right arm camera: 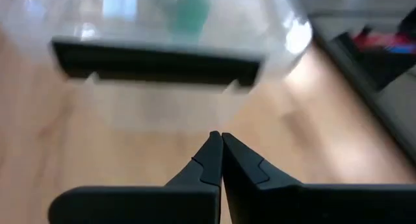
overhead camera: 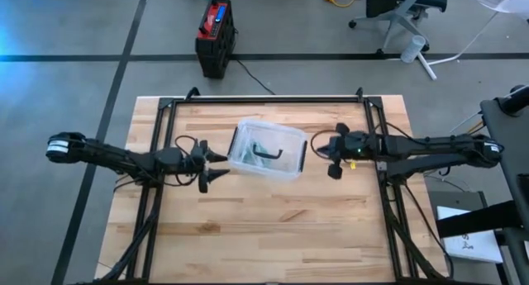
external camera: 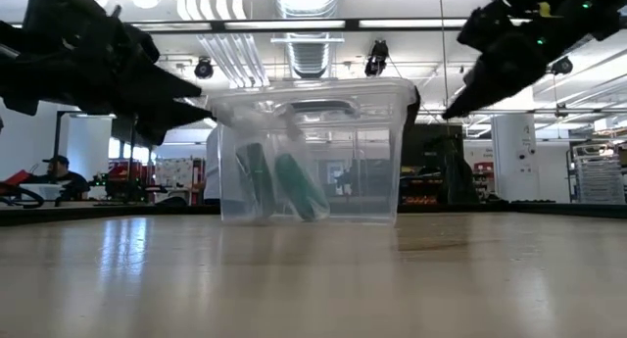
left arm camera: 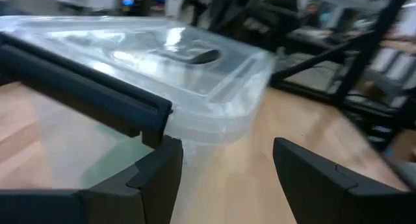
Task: Roll bandage
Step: Move the transparent bin to the top center of the table
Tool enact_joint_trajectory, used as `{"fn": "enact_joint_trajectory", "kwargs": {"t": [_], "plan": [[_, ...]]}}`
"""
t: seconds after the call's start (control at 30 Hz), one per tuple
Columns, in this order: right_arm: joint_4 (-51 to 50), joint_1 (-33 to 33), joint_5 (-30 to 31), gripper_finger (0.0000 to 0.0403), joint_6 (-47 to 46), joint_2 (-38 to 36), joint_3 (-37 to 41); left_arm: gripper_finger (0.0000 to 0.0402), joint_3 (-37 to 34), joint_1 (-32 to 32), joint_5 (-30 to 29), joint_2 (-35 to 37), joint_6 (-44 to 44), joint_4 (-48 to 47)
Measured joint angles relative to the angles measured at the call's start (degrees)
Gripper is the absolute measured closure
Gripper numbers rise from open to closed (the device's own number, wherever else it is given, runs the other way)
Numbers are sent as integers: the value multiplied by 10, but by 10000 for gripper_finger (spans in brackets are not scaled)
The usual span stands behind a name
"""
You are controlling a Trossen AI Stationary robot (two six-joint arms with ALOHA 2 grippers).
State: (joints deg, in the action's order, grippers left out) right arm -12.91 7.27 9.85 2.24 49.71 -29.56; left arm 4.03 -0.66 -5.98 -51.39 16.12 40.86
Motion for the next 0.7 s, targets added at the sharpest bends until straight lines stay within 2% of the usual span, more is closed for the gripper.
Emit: {"fn": "enact_joint_trajectory", "kwargs": {"t": [0.07,0.13,0.3,0.43,0.53,0.7], "plan": [[-26,-23,-3,403,-29,-2,8,170,0,-8,21,-9,-1,26],[-29,-44,-31,403,-65,7,18,170,0,-12,37,-17,-1,42],[62,-91,-155,403,-139,69,35,170,0,-12,54,-46,1,79],[162,-111,-193,403,-150,135,36,171,0,-12,87,-74,18,94],[217,-110,-157,403,-143,177,30,171,0,-13,101,-93,26,101],[174,-105,26,403,-126,197,9,171,0,-13,104,-93,26,105]]}}
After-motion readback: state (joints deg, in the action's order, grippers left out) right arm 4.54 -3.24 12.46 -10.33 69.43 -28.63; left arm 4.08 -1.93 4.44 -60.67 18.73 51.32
